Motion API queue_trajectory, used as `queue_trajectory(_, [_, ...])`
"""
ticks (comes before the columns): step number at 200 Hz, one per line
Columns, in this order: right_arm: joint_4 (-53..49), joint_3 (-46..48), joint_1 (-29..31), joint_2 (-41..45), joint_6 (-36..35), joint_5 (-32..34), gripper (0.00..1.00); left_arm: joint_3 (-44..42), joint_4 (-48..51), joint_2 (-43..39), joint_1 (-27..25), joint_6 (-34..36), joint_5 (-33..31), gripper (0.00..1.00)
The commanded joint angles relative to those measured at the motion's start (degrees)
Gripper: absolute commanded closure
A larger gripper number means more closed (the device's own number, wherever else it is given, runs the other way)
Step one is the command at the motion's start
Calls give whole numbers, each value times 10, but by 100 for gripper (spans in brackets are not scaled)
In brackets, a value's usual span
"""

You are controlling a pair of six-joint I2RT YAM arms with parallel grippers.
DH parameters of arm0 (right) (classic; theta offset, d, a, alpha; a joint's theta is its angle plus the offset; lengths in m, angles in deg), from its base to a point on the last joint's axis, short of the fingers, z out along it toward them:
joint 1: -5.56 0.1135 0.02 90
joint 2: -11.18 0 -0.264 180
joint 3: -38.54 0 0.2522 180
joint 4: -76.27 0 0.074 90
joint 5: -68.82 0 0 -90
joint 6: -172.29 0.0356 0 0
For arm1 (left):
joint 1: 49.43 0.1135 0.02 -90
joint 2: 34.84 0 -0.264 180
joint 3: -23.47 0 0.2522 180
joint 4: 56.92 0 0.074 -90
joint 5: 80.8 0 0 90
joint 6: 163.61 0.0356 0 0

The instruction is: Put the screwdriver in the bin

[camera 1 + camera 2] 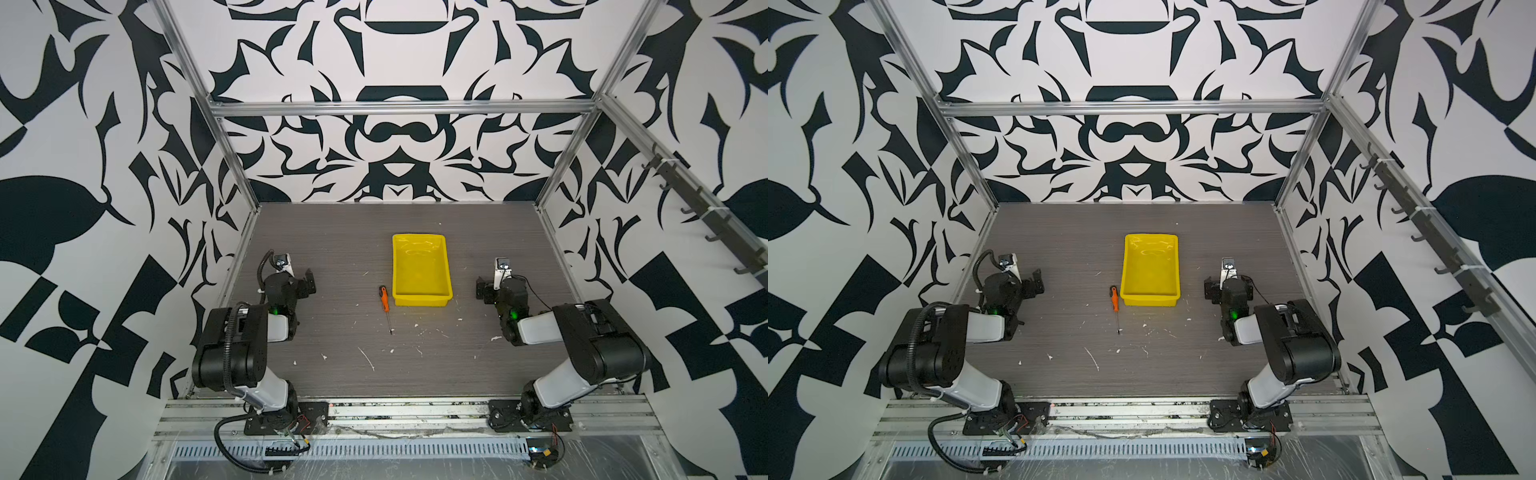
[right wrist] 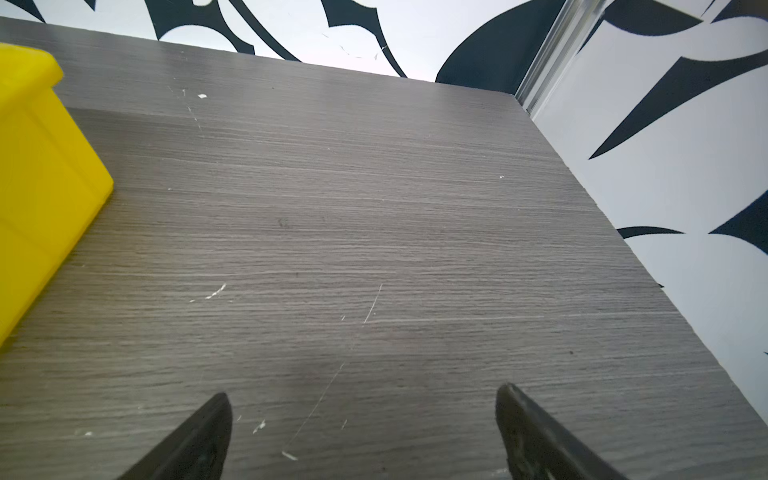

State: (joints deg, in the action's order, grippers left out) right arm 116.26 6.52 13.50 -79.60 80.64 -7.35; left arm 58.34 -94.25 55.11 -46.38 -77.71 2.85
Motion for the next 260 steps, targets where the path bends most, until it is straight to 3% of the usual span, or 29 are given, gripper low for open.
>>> queue_trajectory(1, [9,-13,-3,13,0,-4,0,7,0,-10,1,-3,5,0])
queue_trajectory(260, [15,-7,-3,15,-2,0,0,7,0,-11,1,-3,3,0])
